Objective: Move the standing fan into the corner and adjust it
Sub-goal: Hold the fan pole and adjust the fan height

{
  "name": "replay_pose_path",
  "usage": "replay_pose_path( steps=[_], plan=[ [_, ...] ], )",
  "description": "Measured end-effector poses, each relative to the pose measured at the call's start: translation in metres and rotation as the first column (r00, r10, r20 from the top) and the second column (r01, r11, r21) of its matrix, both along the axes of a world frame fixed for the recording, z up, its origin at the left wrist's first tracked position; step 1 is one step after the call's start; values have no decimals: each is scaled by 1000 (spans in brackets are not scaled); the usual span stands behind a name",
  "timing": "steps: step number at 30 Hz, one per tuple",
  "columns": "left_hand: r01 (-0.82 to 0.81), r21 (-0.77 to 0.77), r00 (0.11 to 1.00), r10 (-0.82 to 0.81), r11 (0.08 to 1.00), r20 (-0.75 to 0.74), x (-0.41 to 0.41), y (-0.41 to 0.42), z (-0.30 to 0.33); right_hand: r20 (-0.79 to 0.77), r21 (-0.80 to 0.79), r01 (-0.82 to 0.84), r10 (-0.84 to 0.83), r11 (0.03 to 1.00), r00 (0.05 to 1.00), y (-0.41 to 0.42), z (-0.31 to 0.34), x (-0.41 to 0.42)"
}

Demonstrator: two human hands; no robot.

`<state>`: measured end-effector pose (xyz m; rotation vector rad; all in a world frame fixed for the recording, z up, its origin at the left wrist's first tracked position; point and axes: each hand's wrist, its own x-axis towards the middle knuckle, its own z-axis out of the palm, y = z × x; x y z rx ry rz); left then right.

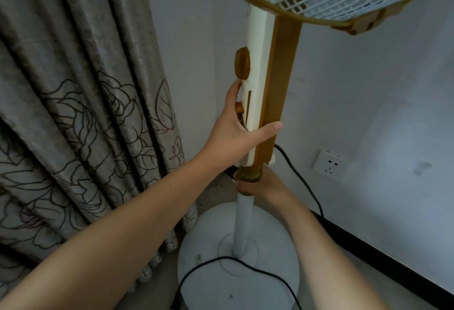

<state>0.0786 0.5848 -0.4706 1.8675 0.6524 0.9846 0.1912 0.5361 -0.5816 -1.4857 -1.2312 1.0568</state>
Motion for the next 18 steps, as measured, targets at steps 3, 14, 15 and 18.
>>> replay_pose_path(
  steps=[3, 14, 15, 18],
  plan=[
    [-19, 4, 1000, 19, 1000, -6, 0, -1, 0, 3, -44, -77, 77, 996, 997, 0, 1, 6],
    [-21, 1, 1000, 21, 1000, -4, -1, -4, -1, -112, 224, 266, -246, 938, 963, -5, -22, -27],
    [-21, 6, 1000, 21, 1000, -4, -1, -3, -1, -87, 152, 164, -152, 975, 984, -5, -19, -19],
    [-26, 10, 1000, 26, 1000, -6, -1, -3, -1, -56, -38, -37, 35, 999, 998, 3, -8, 3]
  ],
)
